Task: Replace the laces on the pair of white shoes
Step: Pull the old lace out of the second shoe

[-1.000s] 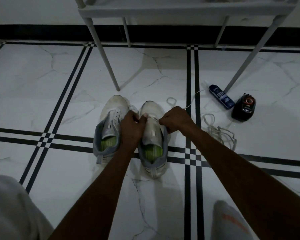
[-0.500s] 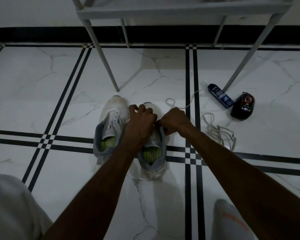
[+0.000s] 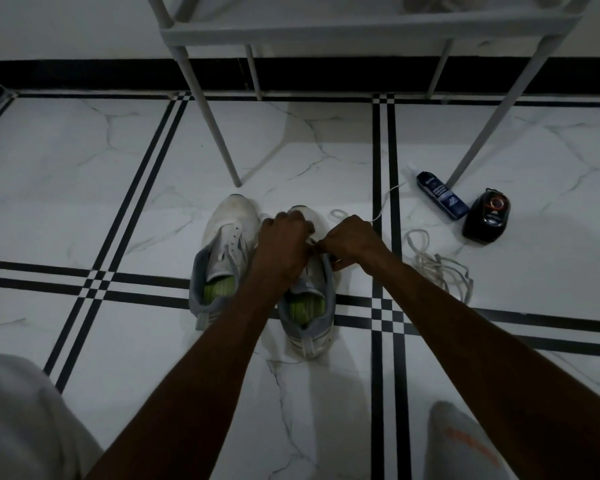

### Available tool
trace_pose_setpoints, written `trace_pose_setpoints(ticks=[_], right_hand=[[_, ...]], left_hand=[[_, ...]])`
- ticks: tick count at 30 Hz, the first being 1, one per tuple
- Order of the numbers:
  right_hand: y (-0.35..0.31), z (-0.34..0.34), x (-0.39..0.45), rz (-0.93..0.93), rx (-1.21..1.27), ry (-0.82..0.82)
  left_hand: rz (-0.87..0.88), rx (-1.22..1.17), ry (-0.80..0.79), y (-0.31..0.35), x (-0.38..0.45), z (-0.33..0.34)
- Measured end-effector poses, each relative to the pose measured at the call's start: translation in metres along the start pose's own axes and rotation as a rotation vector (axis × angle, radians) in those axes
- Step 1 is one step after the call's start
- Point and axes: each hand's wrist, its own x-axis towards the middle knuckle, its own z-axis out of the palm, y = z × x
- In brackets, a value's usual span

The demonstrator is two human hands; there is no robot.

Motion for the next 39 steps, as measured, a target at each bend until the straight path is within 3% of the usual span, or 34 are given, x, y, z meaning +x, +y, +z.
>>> trace_pose_setpoints(ticks=[2, 5, 9, 11, 12, 16, 19, 21, 23, 26, 28, 30, 33, 35, 37, 39], right_hand=[[0.001, 0.000, 0.000, -0.012, -0.012, -0.006], [0.006, 0.000, 0.000, -0.003, -0.041, 0.003], [0.006, -0.005, 0.000, -0.010, -0.028, 0.005], [0.011, -0.007, 0.004, -0.013, 0.025, 0.028], [0.011, -0.007, 0.003, -0.020, 0.028, 0.022], [0.006, -0.007, -0.002, -0.009, 0.052, 0.016], [0.006, -0.005, 0.002, -0.003, 0.025, 0.016], [0.008, -0.004, 0.003, -0.013, 0.009, 0.011], [0.012, -0.004, 0.003, -0.015, 0.022, 0.040], [0.012, -0.007, 0.000, -0.038, 0.041, 0.042], [0.012, -0.007, -0.002, -0.057, 0.036, 0.029], [0.013, -0.006, -0.001, -0.053, 0.039, 0.025], [0.013, -0.005, 0.000, -0.062, 0.038, 0.029], [0.014, -0.006, 0.000, -0.058, 0.030, 0.020], [0.016, -0.005, 0.001, -0.048, 0.030, 0.023], [0.018, -0.006, 0.001, -0.053, 0.038, 0.045]], left_hand=[[0.016, 0.165, -0.021, -0.002, -0.004, 0.005], [0.009, 0.097, 0.035, -0.004, -0.011, 0.013], [-0.606, -0.548, 0.646, -0.028, -0.006, -0.015], [-0.684, -0.493, 0.722, -0.044, -0.004, -0.030], [-0.635, -0.438, 0.665, -0.045, -0.003, -0.036], [-0.120, -0.350, 0.222, -0.010, -0.008, -0.022], [-0.053, -0.131, -0.003, 0.010, -0.009, 0.003], [-0.035, 0.002, -0.004, 0.014, -0.011, 0.007], [-0.084, -0.072, 0.146, 0.005, -0.012, 0.006], [-0.475, -0.387, 0.578, -0.023, -0.007, -0.019], [-0.604, -0.329, 0.682, -0.034, -0.005, -0.032], [-0.538, -0.242, 0.624, -0.029, -0.004, -0.031], [-0.234, -0.316, 0.244, -0.006, -0.004, -0.010], [-0.129, -0.276, 0.064, 0.007, -0.003, 0.007], [-0.109, -0.131, 0.014, 0.009, -0.003, 0.013], [-0.130, -0.199, 0.035, 0.003, -0.005, 0.018]])
